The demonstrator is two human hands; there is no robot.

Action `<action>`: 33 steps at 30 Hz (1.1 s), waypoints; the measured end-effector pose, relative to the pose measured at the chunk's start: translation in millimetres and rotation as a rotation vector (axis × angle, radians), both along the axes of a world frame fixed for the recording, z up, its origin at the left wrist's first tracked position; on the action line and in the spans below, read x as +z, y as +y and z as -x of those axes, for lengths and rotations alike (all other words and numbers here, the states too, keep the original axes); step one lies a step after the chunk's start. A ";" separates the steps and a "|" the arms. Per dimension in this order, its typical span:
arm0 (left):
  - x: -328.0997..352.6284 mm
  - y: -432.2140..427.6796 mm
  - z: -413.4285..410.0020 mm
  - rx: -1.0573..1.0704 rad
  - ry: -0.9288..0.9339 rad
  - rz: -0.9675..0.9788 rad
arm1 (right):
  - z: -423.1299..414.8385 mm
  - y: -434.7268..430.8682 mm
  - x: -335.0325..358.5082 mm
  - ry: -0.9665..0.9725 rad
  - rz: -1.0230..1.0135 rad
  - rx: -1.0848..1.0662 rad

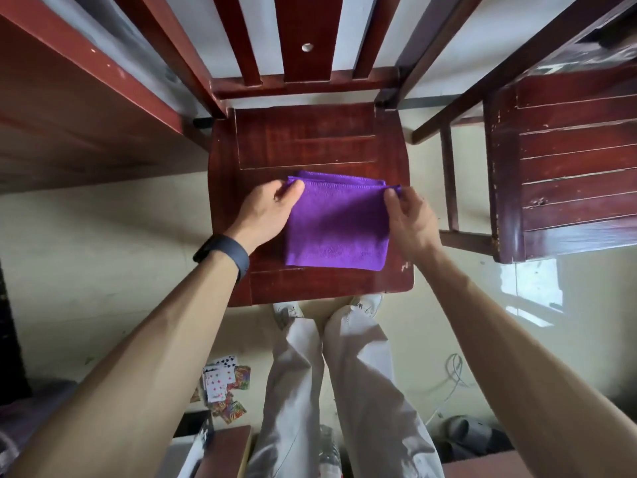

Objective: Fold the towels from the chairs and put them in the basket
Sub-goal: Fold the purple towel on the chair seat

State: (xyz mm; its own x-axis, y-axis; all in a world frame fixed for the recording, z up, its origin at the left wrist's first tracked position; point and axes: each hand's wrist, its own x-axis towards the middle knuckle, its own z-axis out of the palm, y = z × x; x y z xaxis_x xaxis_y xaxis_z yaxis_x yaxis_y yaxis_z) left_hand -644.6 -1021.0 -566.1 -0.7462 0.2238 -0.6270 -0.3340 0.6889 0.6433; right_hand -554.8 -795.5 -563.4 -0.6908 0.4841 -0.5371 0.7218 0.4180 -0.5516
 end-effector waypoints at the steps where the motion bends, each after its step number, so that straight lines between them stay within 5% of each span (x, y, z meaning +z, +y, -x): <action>1: -10.6 5.0 3.6 0.029 -0.004 0.014 | 7.4 -0.8 -9.6 -0.005 -0.022 0.004; 14: -63.3 33.9 18.2 0.066 0.139 0.215 | 27.5 -12.8 -57.5 -0.127 -0.242 -0.002; 19: -57.4 39.5 4.0 0.025 0.330 0.318 | 23.4 -22.6 -64.1 -0.020 -0.340 -0.099; 23: -56.2 35.4 -32.7 -0.244 0.731 0.361 | 6.2 -40.6 -54.6 0.164 -0.615 0.175; 27: -74.5 31.6 -51.5 -0.583 0.630 0.373 | -11.8 -50.9 -72.8 0.071 -0.529 0.457; 33: -97.8 12.2 -39.3 -0.634 0.639 0.438 | -22.9 -35.5 -99.2 0.008 -0.550 0.432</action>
State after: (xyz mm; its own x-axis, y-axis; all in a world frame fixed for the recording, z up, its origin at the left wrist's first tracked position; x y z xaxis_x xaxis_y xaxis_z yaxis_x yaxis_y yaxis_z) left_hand -605.3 -1008.8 -663.9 -0.7950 0.5424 -0.2718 0.4969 0.8392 0.2211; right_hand -531.9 -831.0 -662.6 -0.8856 0.3650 -0.2873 0.4246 0.8868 -0.1824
